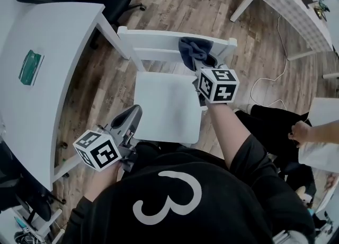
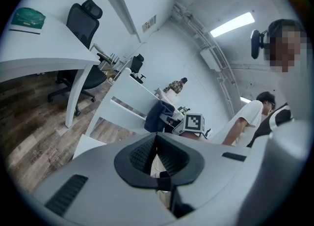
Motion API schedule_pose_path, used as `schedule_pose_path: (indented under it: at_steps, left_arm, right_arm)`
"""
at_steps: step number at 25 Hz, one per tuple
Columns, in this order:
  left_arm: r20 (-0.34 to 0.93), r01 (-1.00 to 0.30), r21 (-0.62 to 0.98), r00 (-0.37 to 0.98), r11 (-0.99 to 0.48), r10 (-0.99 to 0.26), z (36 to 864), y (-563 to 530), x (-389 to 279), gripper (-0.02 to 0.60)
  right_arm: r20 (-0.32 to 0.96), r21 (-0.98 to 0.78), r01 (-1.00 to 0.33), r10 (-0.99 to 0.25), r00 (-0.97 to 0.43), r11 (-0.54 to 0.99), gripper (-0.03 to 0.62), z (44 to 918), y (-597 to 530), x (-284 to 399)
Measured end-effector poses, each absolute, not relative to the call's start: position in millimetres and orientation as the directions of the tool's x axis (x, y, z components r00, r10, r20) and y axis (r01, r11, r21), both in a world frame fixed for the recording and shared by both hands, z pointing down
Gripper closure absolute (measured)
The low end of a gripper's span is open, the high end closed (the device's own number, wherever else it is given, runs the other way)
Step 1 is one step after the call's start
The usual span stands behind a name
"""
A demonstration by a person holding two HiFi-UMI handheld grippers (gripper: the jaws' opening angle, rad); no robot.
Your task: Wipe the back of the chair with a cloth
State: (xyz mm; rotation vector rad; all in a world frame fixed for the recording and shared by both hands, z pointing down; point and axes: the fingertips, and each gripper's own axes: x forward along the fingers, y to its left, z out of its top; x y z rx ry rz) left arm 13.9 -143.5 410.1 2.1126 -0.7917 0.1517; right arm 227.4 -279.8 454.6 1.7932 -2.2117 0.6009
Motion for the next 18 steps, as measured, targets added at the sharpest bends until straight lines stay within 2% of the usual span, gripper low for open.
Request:
schedule_pose_path:
  at_steps: [9, 18]
  left_arm:
    - [0.378, -0.569, 0.681, 0.812, -0.461, -0.444, 412.2, -138.4, 29.7, 0.568]
    - [0.403, -0.579, 0.665, 0.810, -0.472, -0.426, 402.3, -133.4, 33.5, 0.568]
  right_arm:
    - [0.431, -0.178, -0.984, -0.897, -0.104, 0.028, 0.542, 458.1, -256.9, 292.0]
    - [0.433, -0.190, -0.982, -0.898, -0.084, 0.000, 0.542, 456.9, -248.6, 304.4]
